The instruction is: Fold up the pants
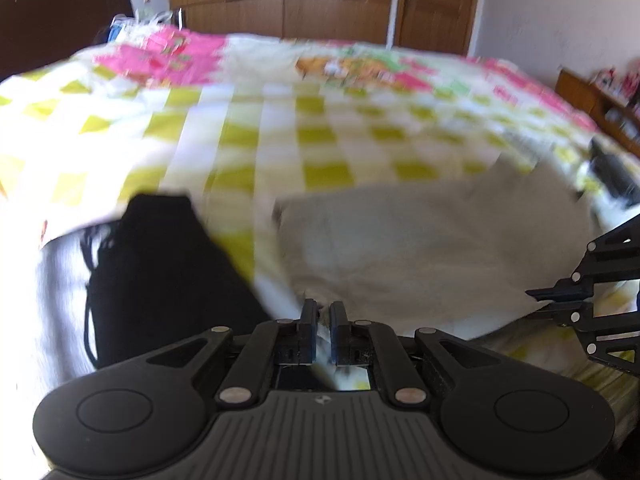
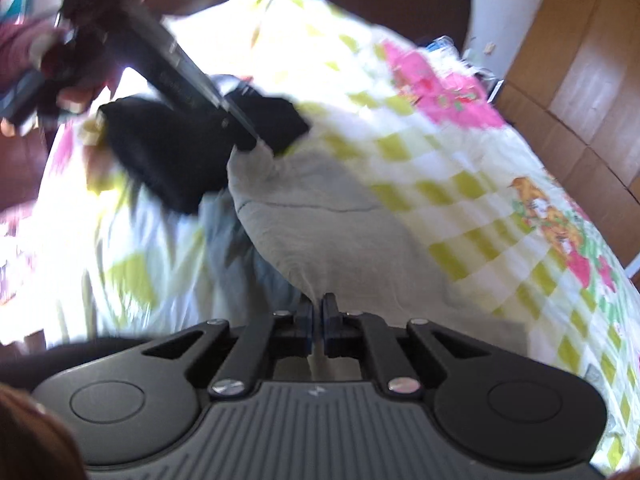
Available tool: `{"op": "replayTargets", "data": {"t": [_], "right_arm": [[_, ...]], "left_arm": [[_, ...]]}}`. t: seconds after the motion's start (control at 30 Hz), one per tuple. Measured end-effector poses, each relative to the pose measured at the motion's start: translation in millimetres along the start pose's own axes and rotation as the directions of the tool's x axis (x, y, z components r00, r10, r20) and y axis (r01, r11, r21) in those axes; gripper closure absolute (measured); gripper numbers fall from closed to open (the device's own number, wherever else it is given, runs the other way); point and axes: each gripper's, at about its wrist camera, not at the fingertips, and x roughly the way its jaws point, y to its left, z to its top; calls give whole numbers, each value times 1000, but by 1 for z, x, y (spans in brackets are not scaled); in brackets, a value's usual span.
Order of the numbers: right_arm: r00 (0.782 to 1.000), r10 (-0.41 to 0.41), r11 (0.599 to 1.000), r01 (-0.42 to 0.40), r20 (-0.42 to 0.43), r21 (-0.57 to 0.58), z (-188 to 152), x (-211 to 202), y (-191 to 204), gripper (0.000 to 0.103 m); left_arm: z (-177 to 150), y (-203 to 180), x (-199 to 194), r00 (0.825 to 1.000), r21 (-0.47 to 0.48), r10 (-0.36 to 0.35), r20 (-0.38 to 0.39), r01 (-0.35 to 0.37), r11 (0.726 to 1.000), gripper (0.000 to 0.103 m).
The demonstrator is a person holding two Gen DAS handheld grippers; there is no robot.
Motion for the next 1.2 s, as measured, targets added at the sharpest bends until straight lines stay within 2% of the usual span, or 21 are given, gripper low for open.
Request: {"op": "replayTargets", "data": {"t": [0.1, 0.27, 0.43, 0.57, 0.67, 0.77, 0.9, 0.93, 1.0, 1.07, 1.1, 1.13, 1.2], "right_arm": [[998, 15, 1000, -14, -56, 16, -9, 25, 8, 94], [1000, 22, 999, -22, -8, 39, -8, -1, 6, 87], [1000, -17, 982, 14, 12, 188, -20, -31, -25, 82], [995, -99, 947, 96, -8, 306, -45, -59, -61, 81], [981, -187, 899, 190, -46, 395, -73, -79, -93, 80], [947, -295, 819, 318, -125, 478, -100, -86, -137, 77], [907, -380, 705, 411, -183, 578, -119, -73, -207, 76], [902, -389, 694, 422, -189, 584, -120, -65, -222, 74], [900, -387, 676, 424, -199, 602, -123, -43, -251, 70], [912, -354, 661, 402, -210, 634, -126, -20, -274, 67], [911, -346, 639, 405, -226, 654, -128, -8, -284, 67], [907, -347, 626, 414, -239, 661, -130, 2, -292, 67], [878, -385, 611, 475, -286, 634, -133, 22, -303, 67]], "left_arm": [[-13, -2, 10, 999, 2, 27, -29, -27, 1000, 81], [-9, -8, -14, 994, 66, 106, 7, -106, 992, 80], [2, -19, -30, 996, 47, 74, 58, -77, 996, 80], [15, -53, -27, 997, 82, -8, 79, 1, 997, 80], [29, -91, -12, 988, 96, -128, 81, 120, 988, 80], [44, -136, 9, 971, 128, -225, 76, 215, 968, 80], [61, -192, 34, 943, 178, -329, 53, 315, 932, 80], [64, -205, 41, 935, 191, -352, 40, 338, 921, 80], [66, -223, 51, 931, 219, -365, 20, 352, 910, 80], [67, -236, 62, 922, 223, -387, -9, 379, 898, 80], [68, -240, 68, 917, 220, -397, -24, 392, 893, 80], [69, -245, 72, 916, 222, -400, -34, 397, 891, 80], [70, -252, 78, 916, 234, -399, -41, 397, 888, 80]]}}
